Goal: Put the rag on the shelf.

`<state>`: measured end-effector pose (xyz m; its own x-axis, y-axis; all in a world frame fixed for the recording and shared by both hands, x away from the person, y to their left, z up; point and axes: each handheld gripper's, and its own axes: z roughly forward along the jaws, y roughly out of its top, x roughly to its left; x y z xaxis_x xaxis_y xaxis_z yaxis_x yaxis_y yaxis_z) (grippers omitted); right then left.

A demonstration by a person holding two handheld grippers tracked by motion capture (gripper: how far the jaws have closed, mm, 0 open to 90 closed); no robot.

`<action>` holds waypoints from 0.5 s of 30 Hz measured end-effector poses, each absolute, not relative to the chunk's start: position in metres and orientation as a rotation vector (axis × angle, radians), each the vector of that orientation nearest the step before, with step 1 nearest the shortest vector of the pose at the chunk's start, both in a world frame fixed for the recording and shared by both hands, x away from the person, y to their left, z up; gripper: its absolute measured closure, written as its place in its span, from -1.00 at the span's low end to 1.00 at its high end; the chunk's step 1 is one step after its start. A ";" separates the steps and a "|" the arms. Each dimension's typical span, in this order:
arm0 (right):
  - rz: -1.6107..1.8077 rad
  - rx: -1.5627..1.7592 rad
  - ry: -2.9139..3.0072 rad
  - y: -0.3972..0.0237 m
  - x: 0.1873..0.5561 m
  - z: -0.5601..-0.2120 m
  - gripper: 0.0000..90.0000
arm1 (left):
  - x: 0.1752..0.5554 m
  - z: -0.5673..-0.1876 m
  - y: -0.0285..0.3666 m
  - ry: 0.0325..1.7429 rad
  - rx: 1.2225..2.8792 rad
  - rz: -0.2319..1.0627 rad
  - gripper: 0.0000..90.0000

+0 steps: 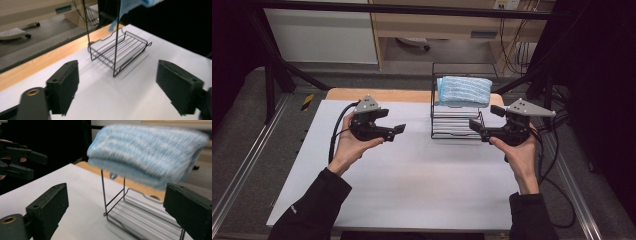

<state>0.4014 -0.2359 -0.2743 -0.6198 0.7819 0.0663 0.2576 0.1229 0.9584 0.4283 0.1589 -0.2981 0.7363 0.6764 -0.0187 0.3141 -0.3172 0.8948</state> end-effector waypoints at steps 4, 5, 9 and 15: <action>1.496 1.016 1.995 -0.229 0.396 -0.293 -0.92 | 0.417 -0.315 0.174 0.778 1.929 0.448 -0.71; 1.488 1.020 2.012 -0.228 0.395 -0.298 -0.93 | 0.414 -0.319 0.178 0.783 1.932 0.445 -0.73; 1.483 1.025 2.056 -0.224 0.389 -0.320 -0.95 | 0.403 -0.340 0.193 0.806 1.938 0.442 -0.78; 1.458 1.084 2.128 -0.225 0.382 -0.359 -0.98 | 0.389 -0.376 0.213 0.858 1.942 0.413 -0.78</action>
<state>0.3824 -0.2253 -0.3585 -0.6498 0.7479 0.1357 0.3966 0.1813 0.8999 0.3888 0.2129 -0.3756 0.6979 0.7135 -0.0620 0.3965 -0.3128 0.8631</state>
